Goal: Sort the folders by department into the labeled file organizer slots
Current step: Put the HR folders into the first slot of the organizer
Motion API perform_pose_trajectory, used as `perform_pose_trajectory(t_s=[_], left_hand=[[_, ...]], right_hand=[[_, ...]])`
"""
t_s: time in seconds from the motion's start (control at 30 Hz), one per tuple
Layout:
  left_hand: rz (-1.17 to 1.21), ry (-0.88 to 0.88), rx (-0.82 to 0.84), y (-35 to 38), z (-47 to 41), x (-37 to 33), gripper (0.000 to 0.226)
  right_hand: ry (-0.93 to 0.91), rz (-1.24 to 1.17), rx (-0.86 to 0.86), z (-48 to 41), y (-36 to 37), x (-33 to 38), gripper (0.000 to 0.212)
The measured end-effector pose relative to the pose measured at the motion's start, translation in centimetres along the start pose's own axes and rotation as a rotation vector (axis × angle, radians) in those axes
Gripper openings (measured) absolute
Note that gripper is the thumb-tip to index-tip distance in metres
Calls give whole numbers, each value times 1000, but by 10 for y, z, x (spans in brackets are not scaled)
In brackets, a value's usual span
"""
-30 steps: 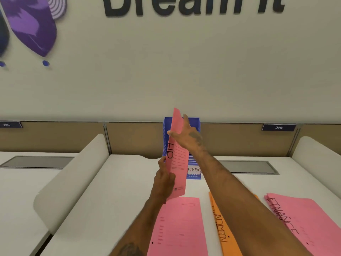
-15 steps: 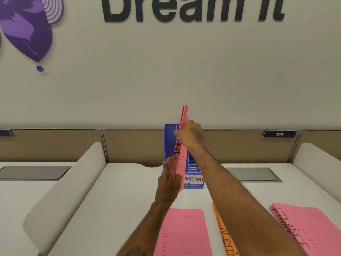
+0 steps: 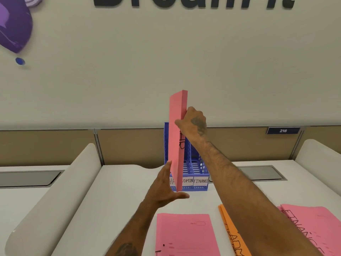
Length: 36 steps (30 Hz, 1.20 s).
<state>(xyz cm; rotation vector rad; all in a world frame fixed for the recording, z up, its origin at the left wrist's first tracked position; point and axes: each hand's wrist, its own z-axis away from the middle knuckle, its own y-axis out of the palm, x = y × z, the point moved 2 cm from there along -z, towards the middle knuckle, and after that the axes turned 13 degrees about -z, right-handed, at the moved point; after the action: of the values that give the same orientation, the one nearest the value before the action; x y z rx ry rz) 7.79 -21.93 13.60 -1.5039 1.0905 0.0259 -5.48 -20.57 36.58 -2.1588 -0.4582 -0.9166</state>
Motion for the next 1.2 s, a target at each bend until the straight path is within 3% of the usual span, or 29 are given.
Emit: perform_pose_trajectory(t_s=[0.1, 0.2, 0.7, 1.2], left_hand=[[-274, 10, 95, 11, -15, 23, 127], [-393, -33, 155, 20, -32, 44, 118], [-454, -157, 349, 78, -82, 109, 109], [-401, -225, 339, 99, -72, 131, 107]], right_hand=[[-22, -6, -8, -11, 12, -6, 39], [-39, -11, -16, -22, 27, -17, 40], [12, -121, -39, -54, 115, -92, 42], [24, -56, -44, -39, 179, -126, 46]])
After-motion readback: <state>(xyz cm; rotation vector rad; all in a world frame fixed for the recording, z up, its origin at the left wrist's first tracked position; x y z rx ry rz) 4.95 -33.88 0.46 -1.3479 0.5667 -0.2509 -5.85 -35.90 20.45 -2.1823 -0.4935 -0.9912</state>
